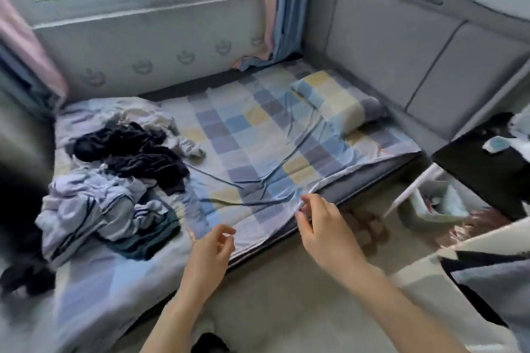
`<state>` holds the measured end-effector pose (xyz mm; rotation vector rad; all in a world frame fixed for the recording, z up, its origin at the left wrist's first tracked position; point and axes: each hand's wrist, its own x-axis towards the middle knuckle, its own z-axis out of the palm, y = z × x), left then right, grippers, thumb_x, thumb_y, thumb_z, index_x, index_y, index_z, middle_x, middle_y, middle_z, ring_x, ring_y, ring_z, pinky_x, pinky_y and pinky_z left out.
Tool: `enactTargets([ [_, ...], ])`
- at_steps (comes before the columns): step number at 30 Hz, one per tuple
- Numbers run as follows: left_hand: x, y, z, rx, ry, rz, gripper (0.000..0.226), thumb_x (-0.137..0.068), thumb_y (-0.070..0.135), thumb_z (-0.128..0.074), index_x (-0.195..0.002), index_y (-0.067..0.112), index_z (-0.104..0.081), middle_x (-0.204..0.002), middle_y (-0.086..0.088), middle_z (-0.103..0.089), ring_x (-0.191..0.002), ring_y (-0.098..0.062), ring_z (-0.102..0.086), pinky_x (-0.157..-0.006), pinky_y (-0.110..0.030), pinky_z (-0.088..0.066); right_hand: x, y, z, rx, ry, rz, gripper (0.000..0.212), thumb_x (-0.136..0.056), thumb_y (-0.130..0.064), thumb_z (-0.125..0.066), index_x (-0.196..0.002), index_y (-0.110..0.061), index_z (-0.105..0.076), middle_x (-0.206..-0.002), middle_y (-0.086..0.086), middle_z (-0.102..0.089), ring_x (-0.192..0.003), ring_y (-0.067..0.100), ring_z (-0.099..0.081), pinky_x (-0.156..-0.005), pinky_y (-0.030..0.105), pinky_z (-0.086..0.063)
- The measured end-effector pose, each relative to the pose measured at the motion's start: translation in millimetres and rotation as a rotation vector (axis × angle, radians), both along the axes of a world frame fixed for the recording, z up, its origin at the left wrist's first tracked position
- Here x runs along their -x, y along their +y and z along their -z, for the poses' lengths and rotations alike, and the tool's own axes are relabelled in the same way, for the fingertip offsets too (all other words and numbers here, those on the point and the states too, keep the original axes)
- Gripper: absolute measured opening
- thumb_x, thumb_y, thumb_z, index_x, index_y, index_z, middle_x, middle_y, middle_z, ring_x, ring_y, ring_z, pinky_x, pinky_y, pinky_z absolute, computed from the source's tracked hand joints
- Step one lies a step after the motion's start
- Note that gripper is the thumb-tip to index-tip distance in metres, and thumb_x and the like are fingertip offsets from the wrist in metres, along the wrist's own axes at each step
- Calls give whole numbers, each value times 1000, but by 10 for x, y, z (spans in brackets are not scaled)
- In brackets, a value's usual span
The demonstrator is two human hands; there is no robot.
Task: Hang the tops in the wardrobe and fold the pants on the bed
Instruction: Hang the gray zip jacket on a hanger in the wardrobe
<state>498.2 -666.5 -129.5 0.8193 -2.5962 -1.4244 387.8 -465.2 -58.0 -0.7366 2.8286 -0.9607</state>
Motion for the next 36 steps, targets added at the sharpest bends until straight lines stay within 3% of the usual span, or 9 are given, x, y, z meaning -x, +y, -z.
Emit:
enactTargets([
  [4, -508, -942, 379, -105, -114, -218, 17, -96, 16, -56, -88, 29, -63, -75, 0, -67, -72, -12, -62, -64, -26, -49, -7, -1093, 395, -69, -103, -139, 33, -97, -24, -49, -127, -10, -49, -114, 6, -57, -112, 25, -49, -91, 33, -39],
  [13, -910, -3130, 1263, -201, -421, -364, 17, -92, 8, -52, -98, 21, -62, -85, -4, -66, -78, -20, -63, -68, -33, -49, 108, -3394, 1328, -291, -374, -314, 35, -100, -30, -42, -130, -14, -46, -122, 2, -55, -116, 21, -47, -92, 35, -43],
  [18, -815, -4074, 1799, -189, -521, -413, 12, -94, 13, -53, -97, 22, -61, -99, -3, -64, -82, -17, -58, -66, -30, -45, 297, -4428, 1863, -381, -388, -404, 30, -100, -32, -41, -123, -15, -48, -117, 3, -57, -107, 21, -51, -83, 33, -44],
  [23, -690, -4833, 2390, -118, -595, -469, 20, -90, 15, -58, -107, 11, -66, -115, -12, -59, -107, -29, -58, -90, -31, -43, 518, -5308, 2578, -451, -399, -481, 31, -98, -35, -43, -115, -11, -51, -110, 6, -61, -103, 26, -54, -79, 35, -45],
  [26, -564, -5277, 2749, -61, -624, -512, 34, -87, 20, -61, -120, 10, -60, -127, -15, -52, -120, -32, -49, -101, -37, -40, 615, -5808, 3131, -466, -394, -539, 26, -98, -38, -45, -101, -12, -48, -97, 6, -58, -94, 27, -53, -76, 39, -46],
  [28, -472, -5545, 3034, -9, -617, -561, 50, -87, 20, -61, -134, 8, -49, -137, -15, -47, -128, -34, -43, -105, -40, -38, 644, -6145, 3577, -474, -425, -570, 30, -98, -37, -46, -110, -10, -49, -99, 10, -59, -96, 30, -54, -77, 39, -44],
  [30, -384, -5770, 3269, 44, -610, -597, 61, -87, 20, -61, -143, 6, -39, -146, -15, -41, -134, -35, -37, -108, -43, -36, 655, -6410, 3975, -505, -468, -589, 43, -97, -36, -48, -129, -8, -44, -117, 14, -58, -111, 33, -52, -85, 37, -42],
  [33, -302, -6002, 3508, 125, -677, -545, 65, -88, 25, -61, -145, 9, -36, -152, -10, -34, -139, -33, -29, -110, -46, -33, 626, -6573, 4406, -656, -439, -724, 63, -95, -37, -53, -145, -10, -26, -144, 14, -35, -129, 39, -36, -102, 40, -32],
  [36, -203, -6136, 3796, 191, -718, -477, 68, -85, 26, -65, -146, 14, -36, -151, -8, -32, -139, -31, -28, -110, -47, -33, 613, -6611, 4789, -795, -358, -857, 68, -92, -22, -59, -145, -11, -17, -140, 14, -31, -127, 42, -33, -105, 44, -31],
])
